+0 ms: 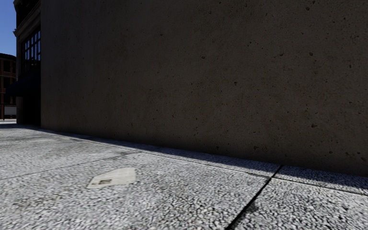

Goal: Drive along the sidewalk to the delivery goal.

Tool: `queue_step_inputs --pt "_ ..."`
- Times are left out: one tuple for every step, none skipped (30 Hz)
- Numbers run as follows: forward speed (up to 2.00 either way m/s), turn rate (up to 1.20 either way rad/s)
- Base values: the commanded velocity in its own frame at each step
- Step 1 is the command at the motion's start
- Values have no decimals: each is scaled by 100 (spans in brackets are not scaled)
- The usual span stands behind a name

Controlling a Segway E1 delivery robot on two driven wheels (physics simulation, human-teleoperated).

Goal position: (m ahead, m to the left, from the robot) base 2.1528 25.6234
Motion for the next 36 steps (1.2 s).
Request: queue_step_inputs --pt "0 0" --pt "0 0" --pt "0 0" --pt "0 0" --pt "0 0" --pt "0 0" --pt "0 0" --pt "0 0" --pt "0 0" --pt "0 0" --pt "0 0" --pt "0 0" --pt "0 0" --pt "0 0" --pt "0 0" --pt "0 0" --pt "0 0" --pt "0 0" --pt "0 0" --pt "0 0" --pt "0 0" --pt "0 0" --pt "0 0" --pt "0 0" --pt "0 0" --pt "0 0" --pt "0 0" --pt "0 0" --pt "0 0" --pt "0 0" --pt "0 7" --pt "0 25" --pt "0 37" --pt "0 48" --pt "0 64" --pt "0 64"
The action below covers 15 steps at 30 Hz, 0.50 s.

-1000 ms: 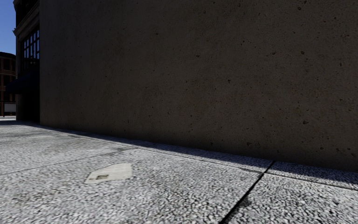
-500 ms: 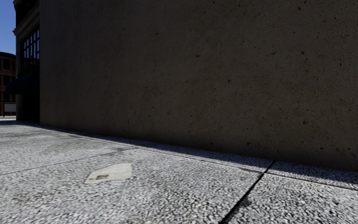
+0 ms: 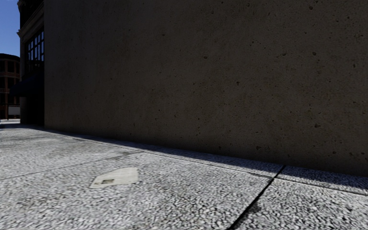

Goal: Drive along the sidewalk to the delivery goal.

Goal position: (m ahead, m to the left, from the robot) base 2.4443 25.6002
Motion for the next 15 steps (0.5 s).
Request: queue_step_inputs --pt "0 82" --pt "0 120" --pt "0 120" --pt "0 120" --pt "0 120" --pt "0 120" --pt "0 120" --pt "0 120" --pt "0 120" --pt "0 120" --pt "0 120" --pt "0 120" --pt "0 120" --pt "0 120" --pt "0 120"
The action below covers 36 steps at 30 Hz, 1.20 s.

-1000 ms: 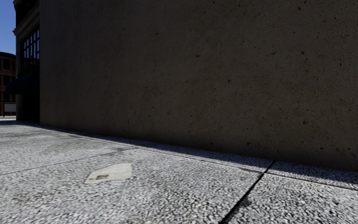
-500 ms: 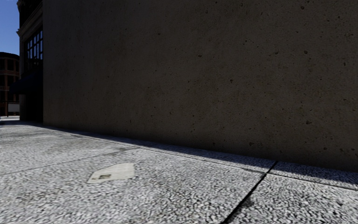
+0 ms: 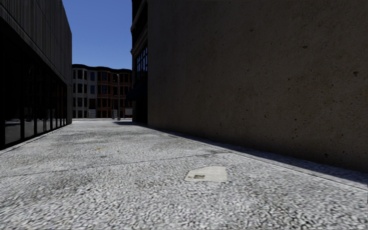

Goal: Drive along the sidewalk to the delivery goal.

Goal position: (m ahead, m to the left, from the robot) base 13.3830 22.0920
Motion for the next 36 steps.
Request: queue_step_inputs --pt "0 120" --pt "0 119" --pt "0 107" --pt "0 79" --pt "0 57" --pt "0 57" --pt "0 33" --pt "0 17" --pt "0 6" --pt "0 0" --pt "0 0" --pt "0 0" --pt "10 0" --pt "10 0" --pt "82 0" --pt "122 0" --pt "167 0" --pt "200 0" --pt "200 0" --pt "200 0" --pt "200 0" --pt "200 0" --pt "200 0" --pt "200 0" --pt "200 0" --pt "200 0" --pt "200 0" --pt "200 0" --pt "200 0" --pt "200 0" --pt "200 0" --pt "200 0" --pt "200 0" --pt "200 0" --pt "200 0" --pt "200 0"
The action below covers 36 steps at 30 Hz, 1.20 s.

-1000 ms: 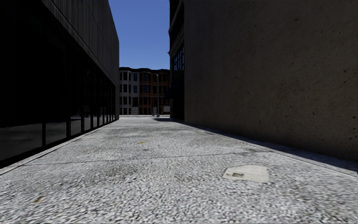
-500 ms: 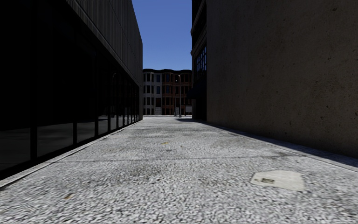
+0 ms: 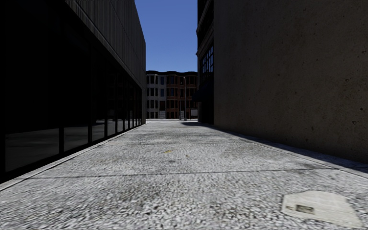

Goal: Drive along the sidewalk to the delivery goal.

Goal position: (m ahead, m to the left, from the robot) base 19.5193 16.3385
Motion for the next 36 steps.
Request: queue_step_inputs --pt "200 0" --pt "200 29" --pt "200 60" --pt "200 98" --pt "200 104" --pt "200 102" --pt "200 102" --pt "200 27" --pt "200 12" --pt "200 2" --pt "200 0" --pt "200 0" --pt "200 0" --pt "200 0" --pt "200 0" --pt "200 0" --pt "200 0" --pt "200 0" --pt "200 0" --pt "200 0" --pt "200 0" --pt "200 0" --pt "200 0" --pt "200 0" --pt "200 0" --pt "200 0" --pt "200 0" --pt "200 0" --pt "200 0" --pt "200 0" --pt "200 0" --pt "200 0" --pt "200 0" --pt "200 0" --pt "200 0" --pt "200 0"
